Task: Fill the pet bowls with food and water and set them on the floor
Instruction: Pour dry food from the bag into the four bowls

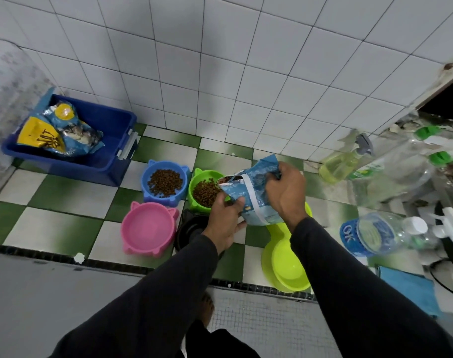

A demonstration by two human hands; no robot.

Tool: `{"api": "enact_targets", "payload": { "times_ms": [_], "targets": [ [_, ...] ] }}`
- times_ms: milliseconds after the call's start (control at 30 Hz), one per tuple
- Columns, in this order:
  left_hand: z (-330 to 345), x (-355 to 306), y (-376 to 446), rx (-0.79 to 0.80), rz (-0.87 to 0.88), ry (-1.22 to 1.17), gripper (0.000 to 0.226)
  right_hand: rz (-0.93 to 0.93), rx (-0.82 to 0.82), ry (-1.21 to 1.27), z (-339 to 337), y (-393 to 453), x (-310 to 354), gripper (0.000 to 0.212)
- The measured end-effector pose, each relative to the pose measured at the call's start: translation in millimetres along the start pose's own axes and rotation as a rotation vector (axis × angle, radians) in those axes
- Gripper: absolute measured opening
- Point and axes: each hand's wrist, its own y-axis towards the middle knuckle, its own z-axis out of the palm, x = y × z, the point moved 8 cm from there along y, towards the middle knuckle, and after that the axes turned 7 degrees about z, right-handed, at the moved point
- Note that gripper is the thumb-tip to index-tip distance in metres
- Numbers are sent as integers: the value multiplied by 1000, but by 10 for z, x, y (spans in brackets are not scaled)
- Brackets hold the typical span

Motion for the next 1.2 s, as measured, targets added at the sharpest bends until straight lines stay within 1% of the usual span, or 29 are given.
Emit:
{"api": "enact_targets", "payload": {
  "times_ms": [133,300,467,700,833,900,1000,1133,1200],
  "targets": [
    [-45,-57,-143,32,23,22,29,6,-45,72,-81,-188,32,8],
    [-152,-75,-348,58,46,38,32,27,-83,65,-130,-446,40,6],
    [-275,20,-547,60,32,44,28,32,-114,46,-188,-723,37,8],
    [-392,230,-797,84,4,32,30,11,-106,10,-227,-1067,15,10],
    [-455,362,-902,97,-20,4,28,-15,-99,-48,-208,-1198,5,13],
    [-494,417,-933,93,-33,-3,25,-26,-87,-55,-186,-1250,10,12],
    [-540,502,-963,90,-64,-27,25,-72,-62,-96,-142,-1319,56,8],
    [-585,622,-992,83,-120,-72,28,-148,-17,-185,-65,-1407,166,11],
    [-603,669,-996,81,-136,-89,29,-171,15,-221,-11,-1437,200,5]
  ]
}}
